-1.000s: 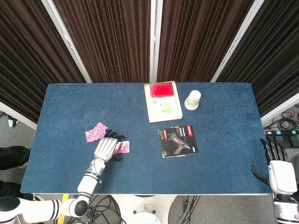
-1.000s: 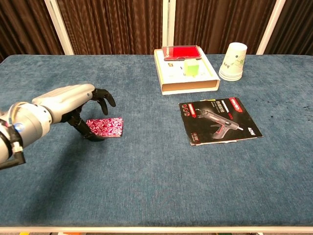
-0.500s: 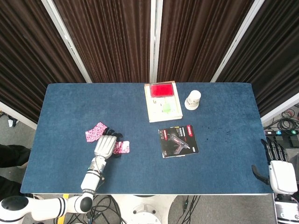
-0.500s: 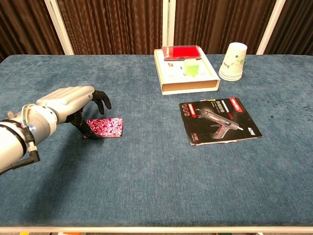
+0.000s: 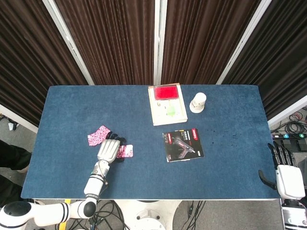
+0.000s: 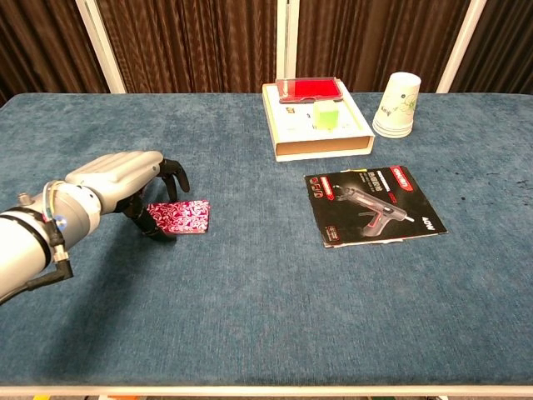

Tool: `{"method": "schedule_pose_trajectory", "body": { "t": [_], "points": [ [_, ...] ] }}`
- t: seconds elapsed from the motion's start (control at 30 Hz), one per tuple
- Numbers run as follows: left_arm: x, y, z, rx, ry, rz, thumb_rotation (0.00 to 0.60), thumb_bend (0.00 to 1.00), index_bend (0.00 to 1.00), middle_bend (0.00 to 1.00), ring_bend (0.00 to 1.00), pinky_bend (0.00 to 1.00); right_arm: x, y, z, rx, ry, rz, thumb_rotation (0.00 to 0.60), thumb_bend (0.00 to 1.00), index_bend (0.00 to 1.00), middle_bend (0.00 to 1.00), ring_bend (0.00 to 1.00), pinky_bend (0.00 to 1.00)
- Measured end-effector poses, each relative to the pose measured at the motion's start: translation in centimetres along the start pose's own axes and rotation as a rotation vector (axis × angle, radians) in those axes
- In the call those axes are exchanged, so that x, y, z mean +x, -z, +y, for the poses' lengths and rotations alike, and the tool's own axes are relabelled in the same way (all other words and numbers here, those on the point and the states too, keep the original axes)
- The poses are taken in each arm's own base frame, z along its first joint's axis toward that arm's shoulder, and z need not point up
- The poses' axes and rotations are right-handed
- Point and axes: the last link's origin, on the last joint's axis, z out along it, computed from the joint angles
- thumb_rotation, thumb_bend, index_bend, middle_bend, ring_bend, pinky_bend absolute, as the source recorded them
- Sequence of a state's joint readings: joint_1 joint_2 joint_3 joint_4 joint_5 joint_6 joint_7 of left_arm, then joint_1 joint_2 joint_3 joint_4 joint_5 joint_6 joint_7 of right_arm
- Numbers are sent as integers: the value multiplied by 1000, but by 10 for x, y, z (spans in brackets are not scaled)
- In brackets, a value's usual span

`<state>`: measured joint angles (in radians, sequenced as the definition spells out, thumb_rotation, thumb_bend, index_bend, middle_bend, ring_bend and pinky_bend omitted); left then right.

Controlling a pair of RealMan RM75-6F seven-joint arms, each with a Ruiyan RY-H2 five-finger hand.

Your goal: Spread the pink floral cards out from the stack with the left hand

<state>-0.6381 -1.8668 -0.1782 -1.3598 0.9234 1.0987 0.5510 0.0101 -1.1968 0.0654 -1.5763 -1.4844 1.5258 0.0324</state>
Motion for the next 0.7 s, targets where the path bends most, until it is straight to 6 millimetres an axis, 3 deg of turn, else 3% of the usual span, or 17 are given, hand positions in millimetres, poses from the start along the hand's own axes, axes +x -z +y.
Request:
{"method": "schedule_pose_trajectory", "body": {
  "t": [0.7],
  "points": [
    [0,-3,-3,21,20,4,600,191,374,412,134,69,-1,-1,2,-6,1,-4,600,229,0,0,0,0]
  ]
}}
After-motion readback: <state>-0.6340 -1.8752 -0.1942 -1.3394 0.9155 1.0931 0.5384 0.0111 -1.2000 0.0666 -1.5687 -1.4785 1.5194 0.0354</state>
